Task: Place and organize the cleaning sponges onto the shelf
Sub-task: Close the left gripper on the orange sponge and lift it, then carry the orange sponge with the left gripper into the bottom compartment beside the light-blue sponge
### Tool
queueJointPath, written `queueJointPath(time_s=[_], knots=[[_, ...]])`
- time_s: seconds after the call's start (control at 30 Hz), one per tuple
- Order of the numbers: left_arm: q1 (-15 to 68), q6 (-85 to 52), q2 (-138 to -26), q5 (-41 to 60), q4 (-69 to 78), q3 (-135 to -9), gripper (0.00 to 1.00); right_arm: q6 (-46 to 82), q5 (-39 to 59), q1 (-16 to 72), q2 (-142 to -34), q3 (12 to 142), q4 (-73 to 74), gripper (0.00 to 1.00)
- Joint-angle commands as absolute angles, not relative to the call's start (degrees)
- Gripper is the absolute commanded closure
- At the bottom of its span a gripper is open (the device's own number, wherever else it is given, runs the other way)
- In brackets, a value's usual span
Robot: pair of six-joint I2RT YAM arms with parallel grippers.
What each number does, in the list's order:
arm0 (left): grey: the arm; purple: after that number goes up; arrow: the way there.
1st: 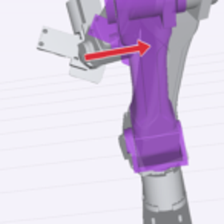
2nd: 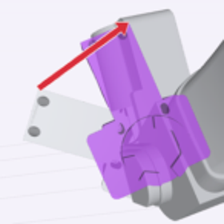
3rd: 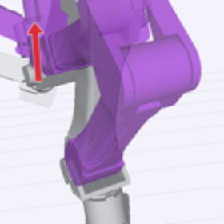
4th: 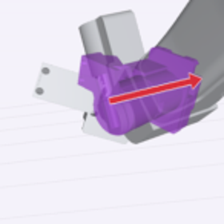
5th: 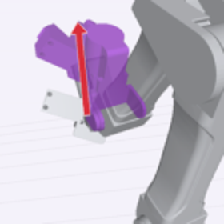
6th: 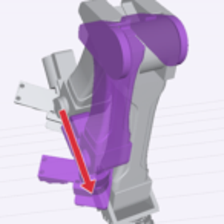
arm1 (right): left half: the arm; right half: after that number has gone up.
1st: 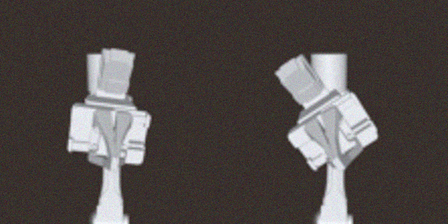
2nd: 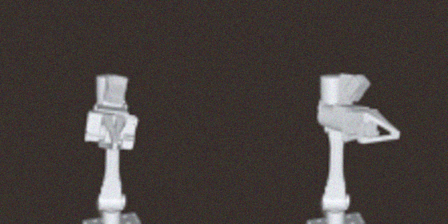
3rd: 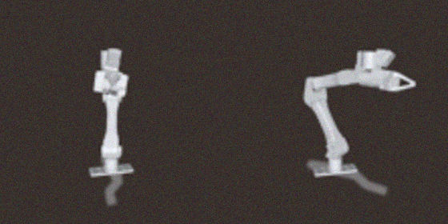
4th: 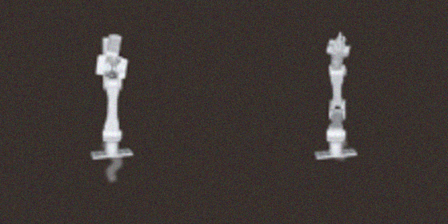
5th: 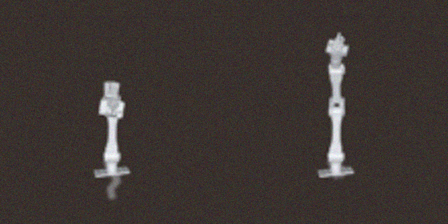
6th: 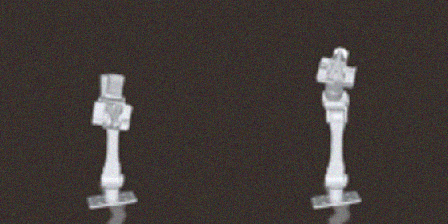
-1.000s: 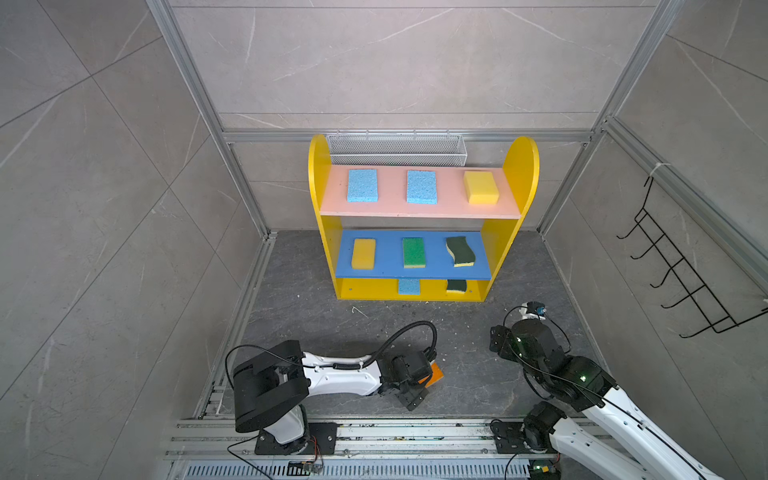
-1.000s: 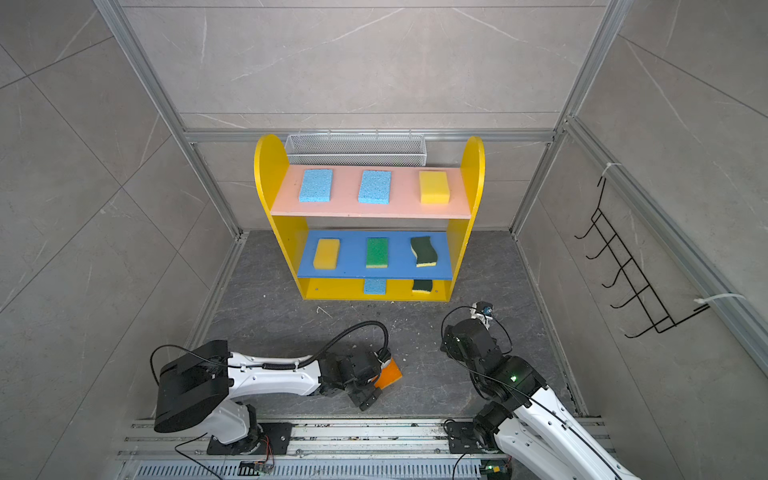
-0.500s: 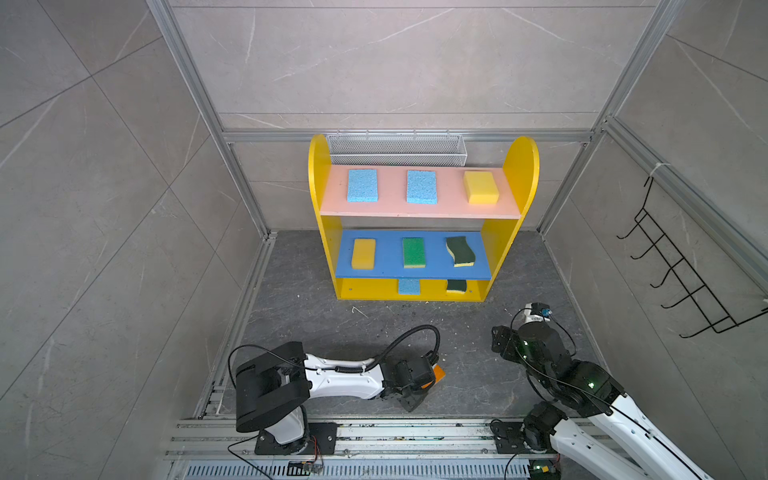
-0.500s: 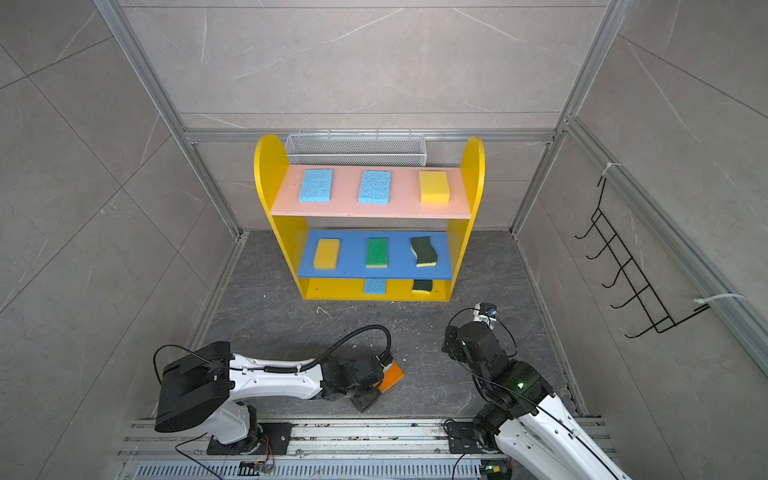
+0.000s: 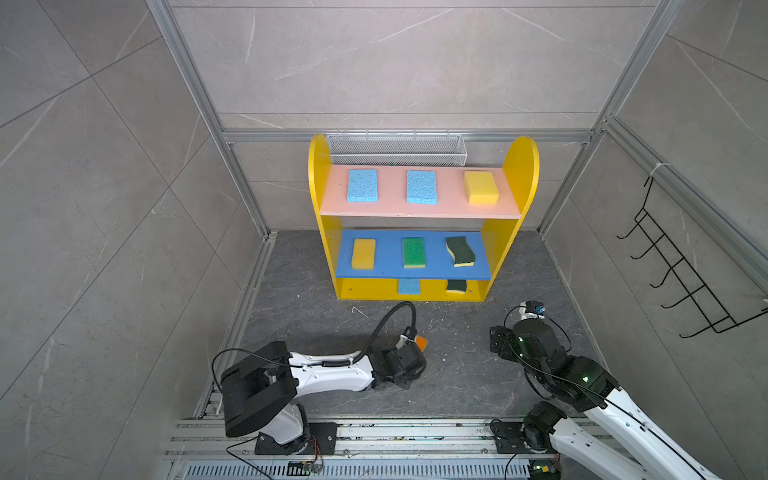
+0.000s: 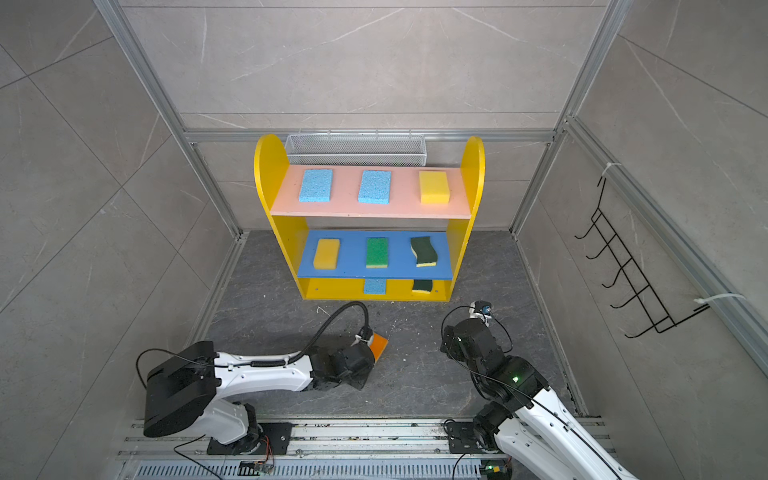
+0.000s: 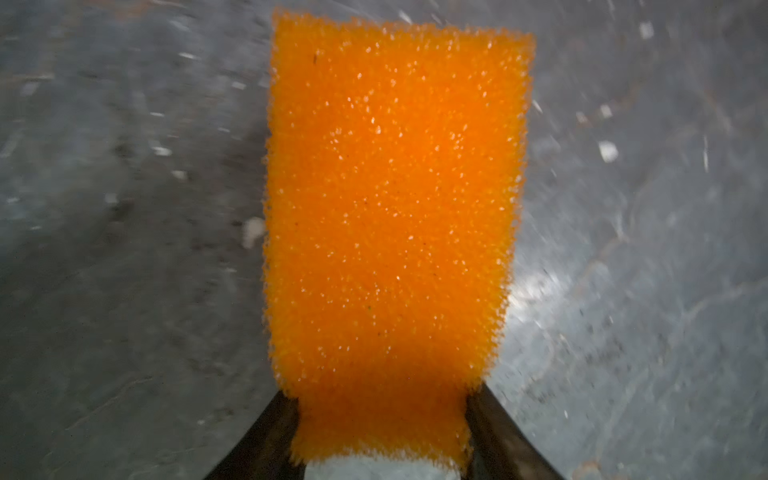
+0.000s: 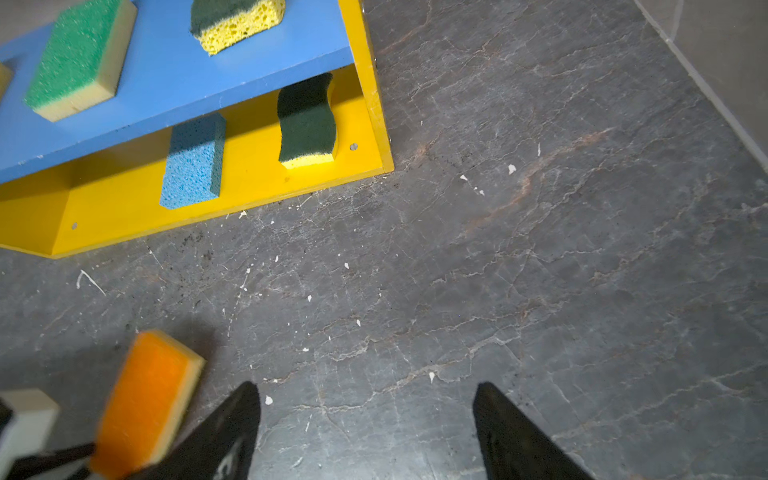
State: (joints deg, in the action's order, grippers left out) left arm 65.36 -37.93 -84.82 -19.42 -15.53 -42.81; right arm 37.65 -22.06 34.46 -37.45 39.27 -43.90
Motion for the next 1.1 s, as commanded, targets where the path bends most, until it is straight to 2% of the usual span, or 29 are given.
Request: queueJointPath(time_s=[0.0,0.17,0.5,0.77,1.07], knots=[[60.7,-44.5,-80.4,-25.5,-14.2,-41.5,0.47,34.2,-21.8,34.2,-38.4,42.0,-43.4,0.18],[53.4,-42.1,-77.4,-26.2,-11.0,-39.6,0.46,31.7,-22.0,34.2,-39.0,43.2,-42.7,0.18],[43.8,-38.1,-78.4,-30.5,-1.3,-36.8,0.46,30.7,-20.3,34.2,-40.0,44.2,-41.0,0.19],[38.8,-32.5,-84.3,-29.4,10.9,-36.3,0.46,29.4,-19.1,34.2,-42.3,45.4,-39.4,0.19],[35.6,-29.1,-94.9,-28.2,16.8,-43.1,0.45,28.7,-18.4,34.2,-45.8,46.0,-37.5,0.2]])
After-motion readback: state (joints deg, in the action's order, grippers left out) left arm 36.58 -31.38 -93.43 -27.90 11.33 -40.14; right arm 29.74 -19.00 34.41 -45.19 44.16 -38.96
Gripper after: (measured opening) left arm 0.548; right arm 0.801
